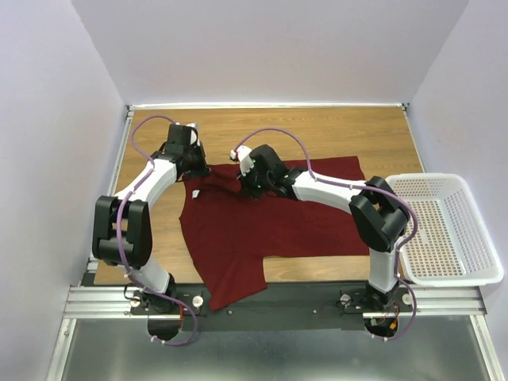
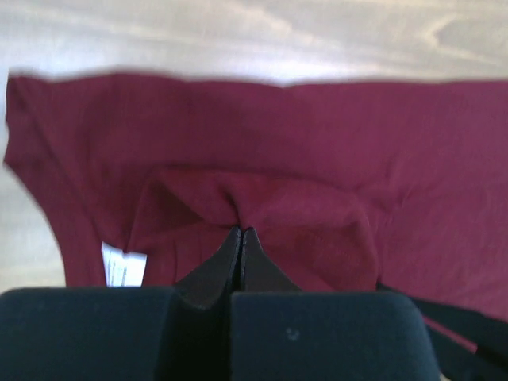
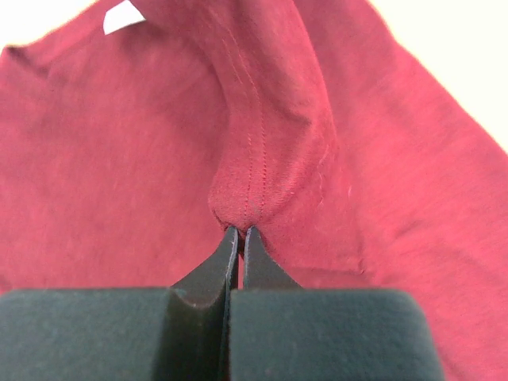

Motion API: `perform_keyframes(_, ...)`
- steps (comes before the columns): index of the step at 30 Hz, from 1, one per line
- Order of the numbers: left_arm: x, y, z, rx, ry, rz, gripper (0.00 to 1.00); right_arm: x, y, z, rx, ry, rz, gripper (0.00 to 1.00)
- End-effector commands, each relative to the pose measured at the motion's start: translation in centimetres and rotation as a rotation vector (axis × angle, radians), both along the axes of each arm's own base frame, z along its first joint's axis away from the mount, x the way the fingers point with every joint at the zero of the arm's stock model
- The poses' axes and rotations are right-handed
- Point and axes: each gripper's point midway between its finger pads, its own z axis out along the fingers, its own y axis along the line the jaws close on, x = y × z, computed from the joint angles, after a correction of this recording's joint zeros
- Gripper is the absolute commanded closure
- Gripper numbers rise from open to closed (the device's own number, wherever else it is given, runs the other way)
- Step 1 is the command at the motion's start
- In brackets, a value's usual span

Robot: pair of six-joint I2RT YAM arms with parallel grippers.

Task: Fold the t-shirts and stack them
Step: Fold the tshirt

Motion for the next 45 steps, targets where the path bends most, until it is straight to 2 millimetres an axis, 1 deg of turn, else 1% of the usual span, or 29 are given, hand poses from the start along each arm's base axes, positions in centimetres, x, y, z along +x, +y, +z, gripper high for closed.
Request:
perform_keyframes(1,-2.7,0.9,0.0,0.025,0.026,0.008,1.00,-3.4,-0.7,-0.7,-0.017,0.079,0.099,0.98)
perform_keyframes(2,-3.2,1.0,0.5,0.021,0.016,0.009,1.00,-3.6,-1.0,-1.0,-0.023,0.089,0.101,0.98)
perform_keyframes(3,-3.8,1.0,0.3,0.021,0.024,0.007,1.00,-4.0,-1.2,-1.2,-0.027,0.098,0.108,0.98)
perform_keyframes(4,-4.9,1.1,-0.6,0.020,0.051,0.010,1.00,-4.2,-1.3,-1.1,-0.027,0.099,0.114,0.98)
perform_keyframes(5,-5.6,1.1,-0.4,0.011,0.049,0.007,1.00,-4.7,-1.7,-1.5,-0.036,0.109,0.122,0.98)
perform_keyframes(6,-6.7,1.2,-1.3,0.009,0.078,0.008,1.00,-4.9,-1.9,-1.6,-0.040,0.111,0.125,0.98)
perform_keyframes(8,-7.8,1.1,-1.8,-0.001,0.094,0.011,1.00,-5.2,-2.3,-1.8,-0.051,0.110,0.133,0.98)
perform_keyframes(9,-8.3,1.1,-1.6,-0.006,0.089,0.012,1.00,-5.4,-2.7,-2.1,-0.064,0.117,0.135,0.98)
perform_keyframes(10,-9.2,1.1,-2.5,-0.012,0.116,0.020,1.00,-5.6,-2.9,-2.3,-0.076,0.115,0.147,0.98)
perform_keyframes(12,-10.1,0.9,-2.5,-0.026,0.121,0.022,1.00,-5.7,-3.5,-3.0,-0.112,0.119,0.141,0.98)
perform_keyframes(13,-11.0,0.7,-3.2,-0.031,0.140,0.015,1.00,-5.7,-3.8,-3.3,-0.128,0.118,0.145,0.98)
perform_keyframes(17,-12.6,0.5,-4.1,-0.037,0.170,0.018,1.00,-5.5,-4.6,-3.8,-0.174,0.112,0.140,0.98)
perform_keyframes(18,-13.2,0.7,-4.6,-0.032,0.186,0.018,1.00,-5.5,-4.5,-3.8,-0.174,0.111,0.142,0.98)
perform_keyframes(23,-14.2,0.8,-5.6,-0.035,0.210,0.038,1.00,-5.9,-4.6,-4.1,-0.186,0.127,0.161,0.97)
perform_keyframes(29,-14.3,0.7,-5.7,-0.047,0.211,0.057,1.00,-6.0,-5.2,-4.2,-0.225,0.130,0.168,0.95)
perform_keyframes(33,-14.5,0.3,-5.8,-0.065,0.213,0.054,1.00,-5.9,-5.5,-4.3,-0.240,0.125,0.166,0.95)
perform_keyframes(37,-15.3,0.1,-6.4,-0.063,0.233,0.048,1.00,-5.8,-5.4,-4.3,-0.243,0.129,0.168,0.94)
perform_keyframes(39,-15.3,0.0,-6.4,-0.065,0.231,0.051,1.00,-5.7,-5.3,-4.0,-0.242,0.125,0.170,0.94)
perform_keyframes(43,-15.4,0.0,-6.3,-0.067,0.228,0.060,0.99,-5.7,-5.3,-3.7,-0.245,0.120,0.171,0.89)
perform_keyframes(45,-15.5,0.0,-6.0,-0.070,0.225,0.059,0.96,-5.6,-5.4,-3.5,-0.250,0.120,0.172,0.84)
